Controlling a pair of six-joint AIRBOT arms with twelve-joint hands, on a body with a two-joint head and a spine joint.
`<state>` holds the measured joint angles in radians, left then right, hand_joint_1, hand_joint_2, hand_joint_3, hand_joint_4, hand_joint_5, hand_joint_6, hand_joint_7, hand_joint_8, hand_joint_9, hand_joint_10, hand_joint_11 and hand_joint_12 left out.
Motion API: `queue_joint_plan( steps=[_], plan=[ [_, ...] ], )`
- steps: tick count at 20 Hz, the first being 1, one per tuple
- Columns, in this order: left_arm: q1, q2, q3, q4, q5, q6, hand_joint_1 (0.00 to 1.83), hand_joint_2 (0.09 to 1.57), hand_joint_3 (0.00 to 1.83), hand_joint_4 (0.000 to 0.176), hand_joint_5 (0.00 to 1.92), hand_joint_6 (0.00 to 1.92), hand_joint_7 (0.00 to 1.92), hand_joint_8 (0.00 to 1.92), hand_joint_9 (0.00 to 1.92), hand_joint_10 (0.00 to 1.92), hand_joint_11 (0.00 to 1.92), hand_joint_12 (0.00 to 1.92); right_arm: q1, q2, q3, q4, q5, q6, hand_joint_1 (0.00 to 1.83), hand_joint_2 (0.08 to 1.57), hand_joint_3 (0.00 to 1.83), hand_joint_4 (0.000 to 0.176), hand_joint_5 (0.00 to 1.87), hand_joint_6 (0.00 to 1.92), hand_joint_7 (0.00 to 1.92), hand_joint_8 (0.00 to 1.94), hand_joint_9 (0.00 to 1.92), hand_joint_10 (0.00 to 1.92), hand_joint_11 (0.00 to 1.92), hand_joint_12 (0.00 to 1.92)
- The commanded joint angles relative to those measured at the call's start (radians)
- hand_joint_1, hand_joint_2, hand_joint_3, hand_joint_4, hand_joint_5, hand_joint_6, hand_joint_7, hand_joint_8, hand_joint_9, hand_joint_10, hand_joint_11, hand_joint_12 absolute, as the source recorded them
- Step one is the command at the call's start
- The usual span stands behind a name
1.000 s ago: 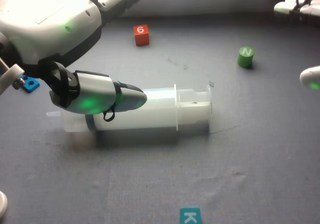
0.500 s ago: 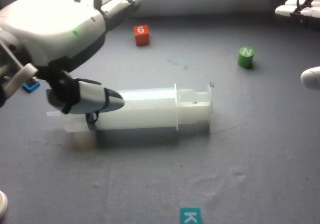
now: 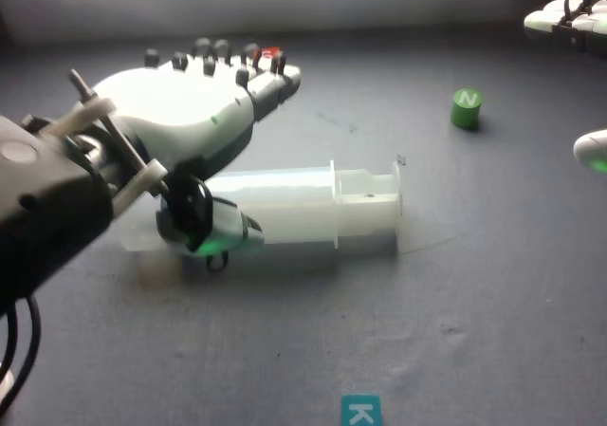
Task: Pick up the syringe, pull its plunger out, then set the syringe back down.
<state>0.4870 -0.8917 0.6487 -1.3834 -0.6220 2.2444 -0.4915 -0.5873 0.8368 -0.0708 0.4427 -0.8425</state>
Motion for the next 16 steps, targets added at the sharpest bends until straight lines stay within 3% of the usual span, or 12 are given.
queue_joint_plan(
  steps=[1,4,6,15,16],
  plan=[
    [0.003,-0.007,0.003,0.041,-0.065,0.0,1.03,1.03,0.0,0.0,0.0,0.0,0.0,0.0,0.0,0.0,0.0,0.13,0.004,0.007,0.0,0.015,0.115,0.003,0.13,1.24,0.01,0.0,0.03,0.01,0.04,0.0,0.01,0.0,0.0,0.0],
    [0.045,-0.037,0.024,0.019,-0.086,-0.002,1.02,1.04,0.0,0.0,0.0,0.0,0.0,0.0,0.0,0.0,0.0,0.07,0.004,0.007,0.0,0.015,0.115,0.003,0.12,1.23,0.0,0.0,0.03,0.01,0.04,0.0,0.03,0.01,0.01,0.0],
    [0.064,-0.064,0.056,0.027,-0.086,-0.019,1.04,1.04,0.0,0.0,0.0,0.0,0.0,0.0,0.0,0.0,0.0,0.19,0.003,0.007,0.0,0.015,0.115,0.003,0.15,1.23,0.0,0.0,0.03,0.01,0.04,0.0,0.03,0.01,0.0,0.0],
    [0.089,-0.168,0.186,0.056,-0.07,-0.041,1.07,1.03,0.0,0.0,0.0,0.0,0.0,0.0,0.0,0.0,0.0,0.15,0.003,0.005,0.0,0.015,0.115,0.003,0.13,1.23,0.0,0.0,0.07,0.0,0.09,0.01,0.07,0.01,0.01,0.02],
    [0.093,-0.174,0.192,0.056,-0.07,-0.042,1.05,1.03,0.0,0.0,0.0,0.0,0.0,0.0,0.0,0.0,0.0,0.25,0.003,0.005,0.0,0.015,0.115,0.003,0.13,1.23,0.0,0.0,0.07,0.0,0.08,0.0,0.06,0.0,0.0,0.02]
  ],
)
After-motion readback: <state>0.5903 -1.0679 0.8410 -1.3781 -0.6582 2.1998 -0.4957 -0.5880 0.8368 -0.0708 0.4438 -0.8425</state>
